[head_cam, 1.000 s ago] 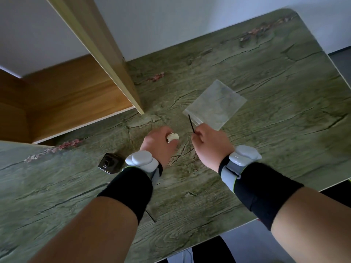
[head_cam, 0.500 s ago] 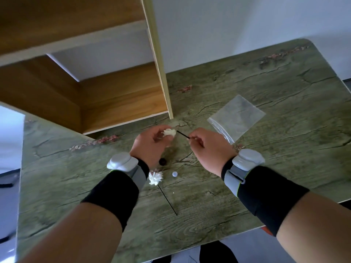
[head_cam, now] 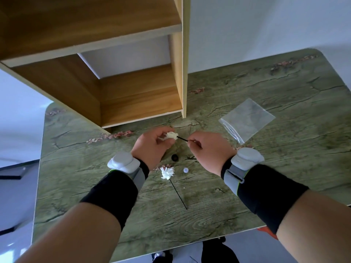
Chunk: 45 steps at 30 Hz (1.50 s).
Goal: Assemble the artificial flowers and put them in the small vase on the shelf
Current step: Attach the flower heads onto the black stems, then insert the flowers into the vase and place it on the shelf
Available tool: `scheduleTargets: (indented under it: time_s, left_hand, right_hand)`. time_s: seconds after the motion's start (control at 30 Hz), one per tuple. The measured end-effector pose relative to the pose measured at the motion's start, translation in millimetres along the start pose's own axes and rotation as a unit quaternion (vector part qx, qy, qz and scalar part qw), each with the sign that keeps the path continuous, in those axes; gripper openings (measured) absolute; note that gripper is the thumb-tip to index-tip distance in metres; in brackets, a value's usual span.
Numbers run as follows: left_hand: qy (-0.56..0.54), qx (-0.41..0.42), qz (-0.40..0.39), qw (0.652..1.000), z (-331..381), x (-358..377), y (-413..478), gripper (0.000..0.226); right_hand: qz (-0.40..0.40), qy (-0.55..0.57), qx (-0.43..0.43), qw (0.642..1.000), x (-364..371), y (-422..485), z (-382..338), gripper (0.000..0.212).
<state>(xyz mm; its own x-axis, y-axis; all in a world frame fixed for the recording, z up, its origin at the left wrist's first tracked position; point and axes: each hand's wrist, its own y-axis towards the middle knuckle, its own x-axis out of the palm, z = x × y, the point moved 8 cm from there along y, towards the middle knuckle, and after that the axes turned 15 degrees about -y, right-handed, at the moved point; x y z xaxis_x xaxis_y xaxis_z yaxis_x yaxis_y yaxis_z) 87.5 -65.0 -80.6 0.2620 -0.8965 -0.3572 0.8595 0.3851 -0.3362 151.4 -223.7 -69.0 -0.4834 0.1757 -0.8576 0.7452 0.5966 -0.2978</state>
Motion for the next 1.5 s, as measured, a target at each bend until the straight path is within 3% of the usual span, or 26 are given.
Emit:
scheduleTargets:
  time_s: [0.17,0.33,0.5,0.67,0.8,0.87,1.1,1.23,1.33,1.5]
  left_hand:
    - [0.107,0.068,-0.043,0.991,7,2,-7,0.027]
    - [0.147,0.112,-0.075,0.980,12,10,-11,0.026]
    - [0.147,0.098,-0.102,0.979,4,18,-12,0.023]
    - [0.135,0.081,-0.114,0.981,-1,26,-13,0.022]
    - [0.121,0.075,-0.105,0.984,-7,23,-14,0.045]
    - [0.118,0.077,-0.079,0.987,-14,13,-15,0.052]
    - [0.076,0.060,0.080,0.992,-52,-36,-24,0.040]
    - [0.076,0.026,0.105,0.991,-86,-53,-27,0.048]
    - [0.087,0.009,0.096,0.992,-102,-55,-27,0.055]
    - [0.091,-0.011,0.068,0.993,-111,-43,-17,0.064]
  right_hand:
    - [0.018,-0.061,-0.027,0.998,-2,-2,-8,0.023]
    - [-0.016,-0.072,-0.029,0.997,5,-4,-9,0.025]
    - [-0.057,-0.060,-0.023,0.996,14,-7,-5,0.025]
    - [-0.043,-0.070,-0.017,0.996,20,-8,-4,0.023]
    - [-0.046,-0.079,0.006,0.996,28,-4,8,0.021]
    - [-0.040,-0.078,0.032,0.996,32,-2,17,0.020]
    - [-0.041,-0.137,0.134,0.981,61,6,53,0.021]
    - [-0.012,-0.167,0.213,0.963,69,7,60,0.045]
    - [0.044,-0.165,0.155,0.973,70,14,37,0.050]
    - [-0.018,-0.148,0.041,0.988,92,33,-9,0.038]
